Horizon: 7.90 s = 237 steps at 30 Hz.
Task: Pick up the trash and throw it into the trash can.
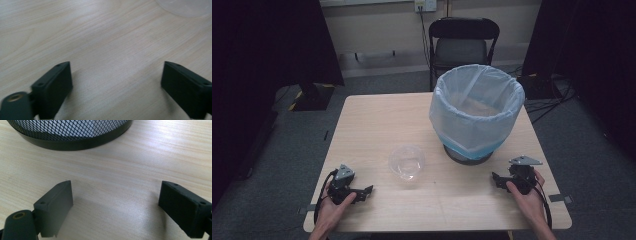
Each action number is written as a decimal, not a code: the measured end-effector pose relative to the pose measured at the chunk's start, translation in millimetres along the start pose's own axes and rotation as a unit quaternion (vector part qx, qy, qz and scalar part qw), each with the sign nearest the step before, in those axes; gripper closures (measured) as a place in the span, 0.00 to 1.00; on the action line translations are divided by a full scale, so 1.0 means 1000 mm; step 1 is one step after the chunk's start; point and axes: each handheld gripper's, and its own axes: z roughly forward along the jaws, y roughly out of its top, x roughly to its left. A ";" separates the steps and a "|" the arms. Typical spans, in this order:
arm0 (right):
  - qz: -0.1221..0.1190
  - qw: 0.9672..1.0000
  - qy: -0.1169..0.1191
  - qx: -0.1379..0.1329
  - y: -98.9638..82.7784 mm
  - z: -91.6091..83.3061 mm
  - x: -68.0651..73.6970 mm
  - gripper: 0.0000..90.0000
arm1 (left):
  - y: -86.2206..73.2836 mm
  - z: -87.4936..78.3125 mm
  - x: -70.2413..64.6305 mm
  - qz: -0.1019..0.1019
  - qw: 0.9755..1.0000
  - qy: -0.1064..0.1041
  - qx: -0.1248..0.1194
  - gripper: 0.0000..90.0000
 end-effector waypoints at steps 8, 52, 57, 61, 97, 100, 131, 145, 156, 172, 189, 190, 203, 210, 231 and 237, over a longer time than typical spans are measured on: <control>0.000 1.000 0.000 0.000 0.000 0.000 0.000 0.13 | 0.024 -0.011 -0.001 0.001 1.000 -0.010 -0.009 0.19; 0.000 1.000 0.000 0.000 0.000 0.000 0.000 0.13 | 0.123 0.077 -0.020 -0.027 0.973 -0.227 0.007 0.17; 0.000 1.000 0.000 0.000 0.000 0.000 0.000 0.13 | 0.120 0.082 -0.026 -0.036 0.970 -0.239 0.000 0.15; 0.000 1.000 0.000 0.000 0.000 0.000 0.000 0.13 | 0.120 0.077 -0.027 -0.026 0.975 -0.221 -0.012 0.19; 0.000 1.000 -0.001 0.000 0.000 0.000 0.000 0.12 | 0.130 0.029 -0.046 0.009 0.953 -0.284 -0.102 0.93; 0.000 1.000 -0.001 0.001 0.000 0.000 0.000 0.12 | 0.134 0.029 -0.046 0.014 0.955 -0.277 -0.100 0.93; 0.001 1.000 -0.001 0.000 0.000 0.000 0.000 0.12 | 0.196 -0.046 -0.039 0.024 0.934 -0.251 -0.254 0.94; 0.000 1.000 -0.001 0.001 0.000 0.000 0.000 0.12 | 0.245 -0.076 -0.054 0.058 0.916 -0.253 -0.304 0.94; 0.000 1.000 -0.001 0.000 0.000 0.000 0.000 0.12 | 0.283 -0.091 -0.056 0.055 0.906 -0.245 -0.340 0.94; 0.000 1.000 -0.001 0.000 0.000 0.000 0.000 0.12 | 0.338 -0.072 -0.086 0.061 0.891 -0.283 -0.351 0.94; 0.000 1.000 -0.002 0.000 0.000 0.000 0.000 0.12 | 0.384 -0.008 -0.130 0.068 0.901 -0.320 -0.285 0.95; 0.000 1.000 -0.001 0.000 0.000 0.000 0.000 0.12 | 0.385 -0.001 -0.132 0.068 0.903 -0.324 -0.275 0.94; 0.000 1.000 -0.001 0.000 0.000 0.000 0.000 0.12 | 0.380 0.029 -0.138 0.074 0.921 -0.318 -0.212 0.80; 0.001 1.000 -0.002 0.000 0.000 0.000 0.000 0.12 | 0.378 0.033 -0.138 0.060 0.930 -0.297 -0.209 0.42; 0.000 1.000 -0.002 0.000 0.000 0.000 0.000 0.12 | 0.345 -0.023 -0.099 0.088 0.934 -0.239 -0.252 0.18; 0.000 1.000 -0.001 0.000 0.000 0.000 0.000 0.12 | 0.327 -0.042 -0.079 0.076 0.936 -0.221 -0.262 0.18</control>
